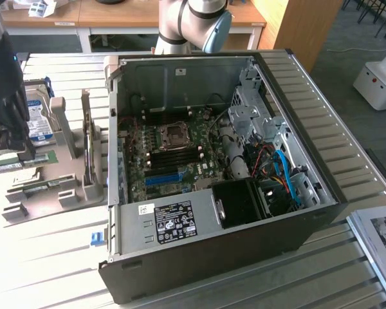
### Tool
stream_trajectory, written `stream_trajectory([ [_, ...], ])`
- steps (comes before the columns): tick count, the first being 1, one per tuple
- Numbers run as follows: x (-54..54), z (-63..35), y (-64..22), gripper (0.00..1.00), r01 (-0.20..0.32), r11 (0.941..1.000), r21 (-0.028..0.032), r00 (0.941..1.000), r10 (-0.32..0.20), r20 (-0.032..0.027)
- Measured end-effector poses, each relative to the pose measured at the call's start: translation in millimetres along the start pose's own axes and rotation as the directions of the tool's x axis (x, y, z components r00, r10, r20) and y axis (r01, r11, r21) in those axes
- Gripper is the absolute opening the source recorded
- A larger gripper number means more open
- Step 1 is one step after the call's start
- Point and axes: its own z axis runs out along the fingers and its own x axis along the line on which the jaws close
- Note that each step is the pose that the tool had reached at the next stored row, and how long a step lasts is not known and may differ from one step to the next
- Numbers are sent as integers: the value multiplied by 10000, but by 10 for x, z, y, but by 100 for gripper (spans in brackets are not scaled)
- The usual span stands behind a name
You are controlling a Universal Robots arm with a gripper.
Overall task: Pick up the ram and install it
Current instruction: 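Pick up the ram and move it above insertion slot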
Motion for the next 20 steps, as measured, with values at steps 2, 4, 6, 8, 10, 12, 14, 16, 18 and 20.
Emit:
stream_trajectory([
  [2, 0, -50, 2, 12, 0, 10000, -2, 10000, 0, -5],
  [4, -1, -102, 5, 12, 0, 10000, -3, 10000, 0, -12],
  [6, -1, -150, 8, 12, -1, 10000, -6, 10000, 1, -20],
  [8, -2, -196, 10, 12, -1, 10000, -7, 10000, 1, -26],
  [10, -2, -243, 13, 12, -2, 10000, -8, 10000, 2, -32],
  [12, -3, -287, 15, 12, -2, 10000, -9, 10000, 2, -37],
  [14, -3, -330, 17, 12, -3, 10000, -10, 10000, 3, -42],
  [16, -4, -375, 19, 12, -3, 10000, -12, 10000, 3, -49],
  [18, -4, -418, 22, 12, -3, 10000, -13, 10000, 3, -56],
  [20, -5, -460, 24, 12, -3, 10000, -14, 10000, 3, -61],
])
